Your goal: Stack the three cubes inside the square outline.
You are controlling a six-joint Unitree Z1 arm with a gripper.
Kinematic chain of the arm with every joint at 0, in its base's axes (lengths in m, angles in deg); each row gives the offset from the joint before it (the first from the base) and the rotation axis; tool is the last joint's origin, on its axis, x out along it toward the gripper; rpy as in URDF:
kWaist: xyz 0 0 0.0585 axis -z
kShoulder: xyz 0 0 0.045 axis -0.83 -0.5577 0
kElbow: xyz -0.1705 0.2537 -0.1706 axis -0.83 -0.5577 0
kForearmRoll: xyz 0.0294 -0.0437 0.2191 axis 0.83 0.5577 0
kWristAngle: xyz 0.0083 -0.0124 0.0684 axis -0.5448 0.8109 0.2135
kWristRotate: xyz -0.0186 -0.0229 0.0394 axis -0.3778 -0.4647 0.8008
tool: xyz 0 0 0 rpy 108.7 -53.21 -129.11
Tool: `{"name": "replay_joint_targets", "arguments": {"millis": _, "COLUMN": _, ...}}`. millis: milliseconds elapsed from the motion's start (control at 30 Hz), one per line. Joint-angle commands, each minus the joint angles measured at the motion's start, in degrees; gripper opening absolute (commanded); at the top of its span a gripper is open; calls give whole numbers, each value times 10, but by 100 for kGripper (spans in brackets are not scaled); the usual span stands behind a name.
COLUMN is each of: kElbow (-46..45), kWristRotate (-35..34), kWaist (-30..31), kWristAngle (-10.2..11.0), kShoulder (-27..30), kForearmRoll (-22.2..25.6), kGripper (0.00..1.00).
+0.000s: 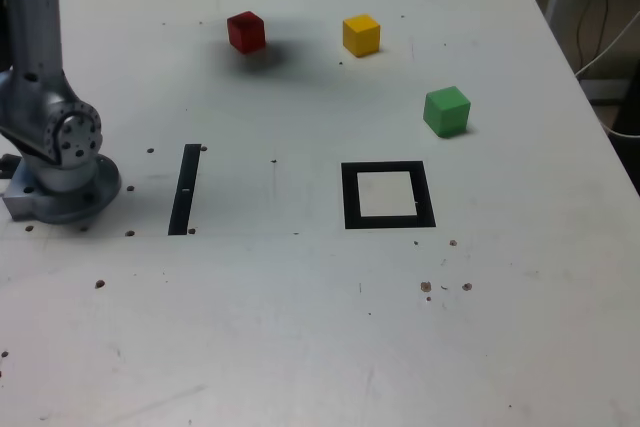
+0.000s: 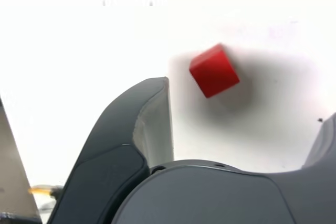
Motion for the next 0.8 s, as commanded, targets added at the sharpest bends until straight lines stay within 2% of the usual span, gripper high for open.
{"name": "replay_joint_targets", "arguments": {"millis": 0, "kElbow": -13, "kWristRotate": 14, "kWaist": -4, "kWristAngle": -1, "kShoulder": 4, "kForearmRoll": -14, "kGripper": 100}}
{"name": "replay_joint_targets", "arguments": {"millis": 200, "kElbow": -69, "kWristRotate": 38, "kWaist": -4, "kWristAngle": -11, "kShoulder": -6, "kForearmRoll": -60, "kGripper": 99}}
{"name": "replay_joint_targets", "arguments": {"millis": 467, "kElbow": -73, "kWristRotate": 34, "kWaist": -4, "kWristAngle": -20, "kShoulder": -33, "kForearmRoll": -77, "kGripper": 99}}
{"name": "replay_joint_targets", "arguments": {"millis": 767, "kElbow": -66, "kWristRotate": 38, "kWaist": -12, "kWristAngle": -10, "kShoulder": -60, "kForearmRoll": -87, "kGripper": 99}}
